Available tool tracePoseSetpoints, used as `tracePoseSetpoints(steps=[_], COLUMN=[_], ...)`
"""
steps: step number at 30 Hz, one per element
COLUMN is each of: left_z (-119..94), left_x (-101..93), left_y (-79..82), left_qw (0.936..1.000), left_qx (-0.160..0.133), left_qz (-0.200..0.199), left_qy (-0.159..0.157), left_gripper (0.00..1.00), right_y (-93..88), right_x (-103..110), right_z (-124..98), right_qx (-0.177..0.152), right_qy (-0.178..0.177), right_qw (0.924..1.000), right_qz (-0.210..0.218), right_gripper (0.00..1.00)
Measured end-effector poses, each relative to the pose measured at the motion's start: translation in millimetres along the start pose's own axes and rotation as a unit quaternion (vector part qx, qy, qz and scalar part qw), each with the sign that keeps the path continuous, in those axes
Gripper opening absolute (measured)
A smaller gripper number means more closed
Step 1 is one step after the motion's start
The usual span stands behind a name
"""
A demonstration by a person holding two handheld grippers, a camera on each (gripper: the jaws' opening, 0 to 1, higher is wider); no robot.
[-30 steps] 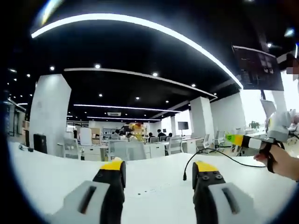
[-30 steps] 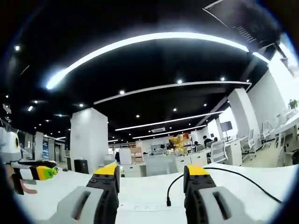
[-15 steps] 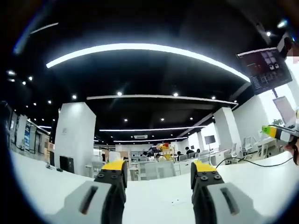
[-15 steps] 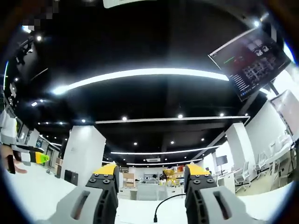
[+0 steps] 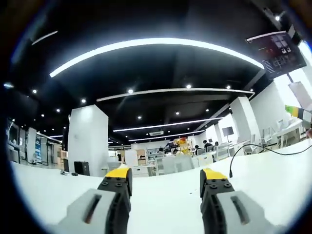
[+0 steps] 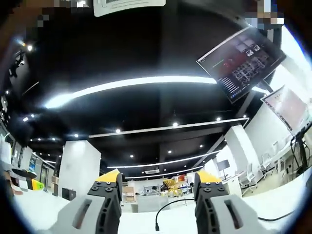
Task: Find the data cable on the table. Grasp the USB connector end of the cable and insert it into the USB port on the table
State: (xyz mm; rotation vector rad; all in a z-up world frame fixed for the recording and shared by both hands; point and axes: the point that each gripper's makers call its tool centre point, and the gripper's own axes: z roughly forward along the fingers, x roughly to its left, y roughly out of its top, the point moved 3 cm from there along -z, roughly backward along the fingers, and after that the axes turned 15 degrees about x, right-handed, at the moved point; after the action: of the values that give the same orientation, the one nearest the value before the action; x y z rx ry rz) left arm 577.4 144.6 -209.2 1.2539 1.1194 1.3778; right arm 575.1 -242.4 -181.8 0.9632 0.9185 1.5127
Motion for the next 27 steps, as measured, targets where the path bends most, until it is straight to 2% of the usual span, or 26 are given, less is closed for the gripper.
tracePoseSetpoints(steps=[4,7,17,23,27], left_z=[-2.1,-3.0,-2.3,-3.3,-1.8], left_x=[-2.2,0.3,1.2,0.2,-2.3], left_y=[1.5,-0.2,-6.0,-6.4,-11.3], left_qw=[0.9999,0.9998,1.0,1.0,0.9999], left_qx=[-0.015,-0.014,-0.003,-0.002,0.014], left_qz=[0.007,-0.01,0.005,0.006,0.001], left_qy=[-0.004,-0.005,-0.001,-0.003,-0.007], left_gripper=[0.56,0.56,0.56,0.56,0.57], right_y=[-5.6,-8.9,-13.5,-16.3,-17.7], right_x=[4.5,3.3,-5.2,4.2,6.3], right_z=[1.5,1.6,0.6,1.7,1.9], right_qx=[0.011,0.016,0.027,0.034,0.038], right_qy=[0.008,0.005,-0.007,0.002,0.007], right_qw=[0.9999,0.9998,0.9996,0.9991,0.9988], right_qz=[0.002,-0.002,-0.006,-0.025,-0.032], right_gripper=[0.63,0.63,0.63,0.63,0.66])
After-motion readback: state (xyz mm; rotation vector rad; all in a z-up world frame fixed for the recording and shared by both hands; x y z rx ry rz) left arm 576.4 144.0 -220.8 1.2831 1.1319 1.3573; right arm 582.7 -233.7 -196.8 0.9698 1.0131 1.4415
